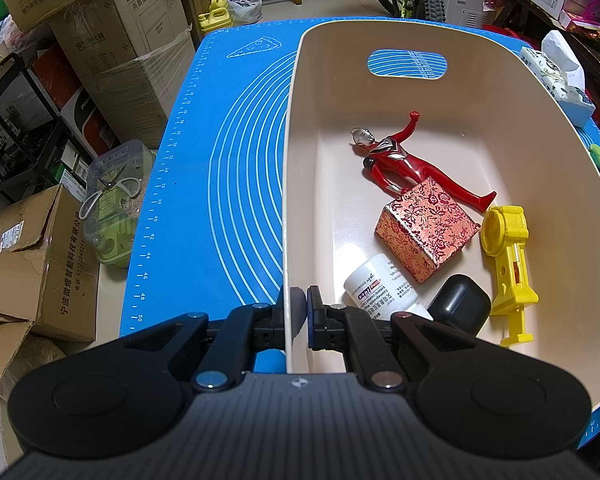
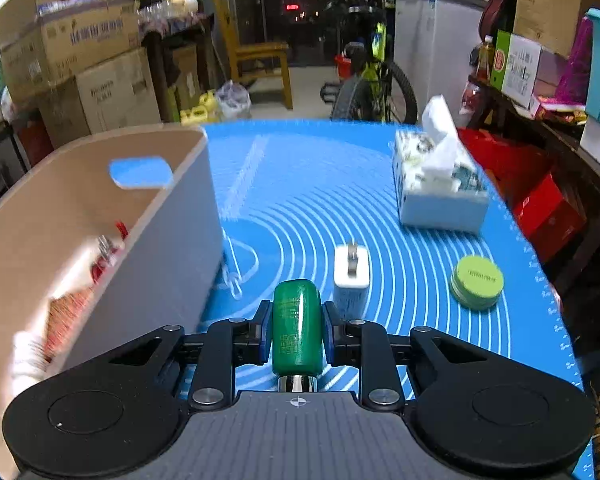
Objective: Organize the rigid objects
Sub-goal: 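Grasp the green marker with the right tool, then carry the green marker with the right tool and release it into the bin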
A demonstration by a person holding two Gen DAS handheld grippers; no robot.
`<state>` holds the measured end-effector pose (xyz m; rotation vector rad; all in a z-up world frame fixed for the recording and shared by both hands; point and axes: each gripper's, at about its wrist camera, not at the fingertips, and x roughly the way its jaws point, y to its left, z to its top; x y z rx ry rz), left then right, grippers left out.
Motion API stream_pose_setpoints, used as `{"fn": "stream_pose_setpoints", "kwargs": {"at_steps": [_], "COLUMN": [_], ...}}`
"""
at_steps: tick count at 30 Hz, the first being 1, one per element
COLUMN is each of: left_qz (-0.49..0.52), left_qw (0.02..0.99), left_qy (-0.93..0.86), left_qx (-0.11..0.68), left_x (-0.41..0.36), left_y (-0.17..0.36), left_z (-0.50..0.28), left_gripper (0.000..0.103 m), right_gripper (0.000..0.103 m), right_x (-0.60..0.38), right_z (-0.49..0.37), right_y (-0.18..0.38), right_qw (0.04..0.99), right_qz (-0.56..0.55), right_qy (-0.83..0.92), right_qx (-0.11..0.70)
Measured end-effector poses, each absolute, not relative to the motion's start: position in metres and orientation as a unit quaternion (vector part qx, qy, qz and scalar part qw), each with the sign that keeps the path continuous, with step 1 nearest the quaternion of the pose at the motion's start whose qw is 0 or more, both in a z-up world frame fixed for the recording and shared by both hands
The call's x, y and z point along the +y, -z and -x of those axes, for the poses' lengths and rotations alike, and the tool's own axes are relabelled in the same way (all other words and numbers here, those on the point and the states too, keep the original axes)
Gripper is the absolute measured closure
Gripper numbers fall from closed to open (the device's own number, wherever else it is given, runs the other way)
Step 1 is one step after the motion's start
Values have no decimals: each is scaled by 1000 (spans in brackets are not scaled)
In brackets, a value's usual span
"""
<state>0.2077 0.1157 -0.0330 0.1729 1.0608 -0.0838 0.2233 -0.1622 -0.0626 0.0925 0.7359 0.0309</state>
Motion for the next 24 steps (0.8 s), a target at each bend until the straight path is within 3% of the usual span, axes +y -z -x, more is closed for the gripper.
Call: {"fn": "stream_pose_setpoints", "kwargs": {"at_steps": [13,24], "left_qz": [-82,-84], "left_qw": [858,858], "left_qy": [40,40], "left_qx": [505,505], "left_x": [116,117], "left_y": [33,32], "left_z": [-208,-208], "left_gripper": [94,94], "right_gripper": [69,69], "right_x": [-128,-64], "right_z": [-204,-212], "right_y": [-4,-12], "right_qw": [962,952], "right_qz": [-49,-19], "right_qy": [-56,-124], "right_qx": [264,278]}}
